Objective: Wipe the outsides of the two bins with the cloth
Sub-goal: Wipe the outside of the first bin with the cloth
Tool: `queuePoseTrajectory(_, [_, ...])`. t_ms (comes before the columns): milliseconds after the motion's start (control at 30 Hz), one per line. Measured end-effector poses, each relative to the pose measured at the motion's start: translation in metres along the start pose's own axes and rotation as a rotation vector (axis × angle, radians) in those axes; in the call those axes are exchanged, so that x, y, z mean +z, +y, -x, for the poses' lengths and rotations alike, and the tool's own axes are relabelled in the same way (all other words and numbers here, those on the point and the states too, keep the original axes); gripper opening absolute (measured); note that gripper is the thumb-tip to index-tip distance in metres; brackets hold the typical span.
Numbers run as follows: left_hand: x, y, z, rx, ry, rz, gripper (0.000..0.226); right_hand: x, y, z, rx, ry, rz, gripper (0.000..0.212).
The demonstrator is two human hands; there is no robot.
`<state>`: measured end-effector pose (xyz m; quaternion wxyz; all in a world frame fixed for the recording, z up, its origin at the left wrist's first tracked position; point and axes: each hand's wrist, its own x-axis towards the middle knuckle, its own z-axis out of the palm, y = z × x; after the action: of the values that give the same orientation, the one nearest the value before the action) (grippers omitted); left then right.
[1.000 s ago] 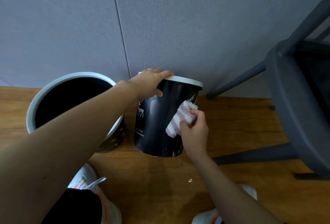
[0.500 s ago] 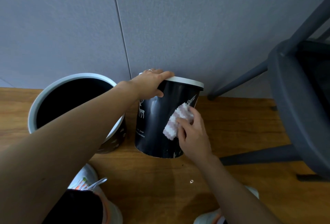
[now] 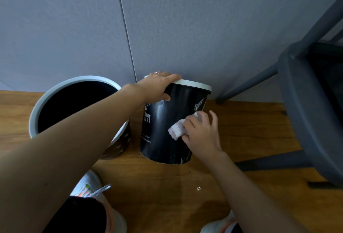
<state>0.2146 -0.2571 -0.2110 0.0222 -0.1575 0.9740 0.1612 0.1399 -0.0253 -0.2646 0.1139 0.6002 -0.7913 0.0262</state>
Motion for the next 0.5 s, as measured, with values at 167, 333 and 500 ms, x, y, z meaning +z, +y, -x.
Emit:
queuePoseTrajectory(167, [0.001,0.001,-0.001,-0.001,-0.001,-0.004,0.070,0.003,-0.003,-0.003,0.248,0.053,-0.148,0.025])
queuePoseTrajectory(333, [0.001,-0.002,0.000,-0.011,0.009,0.010,0.071,0.010,-0.009,0.000,0.202,0.020,-0.267,0.036])
queuePoseTrajectory(500, [0.001,-0.003,0.000,-0.004,0.010,0.020,0.070,0.014,-0.010,0.013,0.131,-0.082,-0.178,0.056])
